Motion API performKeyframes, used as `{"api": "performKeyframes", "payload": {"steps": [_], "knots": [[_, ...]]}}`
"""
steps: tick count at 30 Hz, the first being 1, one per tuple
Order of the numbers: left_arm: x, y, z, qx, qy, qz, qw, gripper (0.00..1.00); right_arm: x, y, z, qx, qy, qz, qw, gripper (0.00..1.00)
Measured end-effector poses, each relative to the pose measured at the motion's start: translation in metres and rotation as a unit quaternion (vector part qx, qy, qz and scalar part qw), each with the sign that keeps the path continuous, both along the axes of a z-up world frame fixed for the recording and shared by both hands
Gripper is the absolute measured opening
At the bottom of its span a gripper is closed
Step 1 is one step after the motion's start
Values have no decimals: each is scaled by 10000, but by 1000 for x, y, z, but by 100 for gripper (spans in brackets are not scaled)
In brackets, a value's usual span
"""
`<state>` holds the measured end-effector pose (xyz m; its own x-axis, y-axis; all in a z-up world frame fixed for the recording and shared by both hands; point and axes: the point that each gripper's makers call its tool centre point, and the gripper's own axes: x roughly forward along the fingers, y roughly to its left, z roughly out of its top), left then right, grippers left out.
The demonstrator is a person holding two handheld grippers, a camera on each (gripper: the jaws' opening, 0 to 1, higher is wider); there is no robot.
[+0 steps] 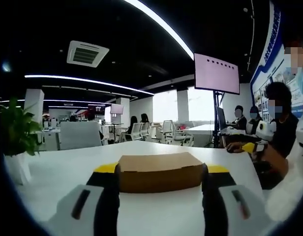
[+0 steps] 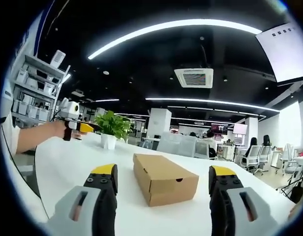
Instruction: Operate the shoe box by opening the lid, removing the specified soft item, and placing it in the target area until the item is outside and the box remains undamaged.
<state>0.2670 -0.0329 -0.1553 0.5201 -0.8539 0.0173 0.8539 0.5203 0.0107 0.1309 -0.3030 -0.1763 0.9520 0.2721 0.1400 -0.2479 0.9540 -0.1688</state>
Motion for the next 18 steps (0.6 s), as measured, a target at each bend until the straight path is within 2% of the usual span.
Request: {"api": "performKeyframes", "payload": {"steps": [9,14,18], "knots": [[8,-2,-4,172,-11,32,9998,67,-1,-6,-3,48,43,-58,10000,75],[9,-5,-7,227,47,-17,9997,67,2,-10,-6,-127,100,-178,9997,76],[11,-7,-7,262,47,-47,9996,67,3,-9,-9,-73,209,-149,9996,78]]}}
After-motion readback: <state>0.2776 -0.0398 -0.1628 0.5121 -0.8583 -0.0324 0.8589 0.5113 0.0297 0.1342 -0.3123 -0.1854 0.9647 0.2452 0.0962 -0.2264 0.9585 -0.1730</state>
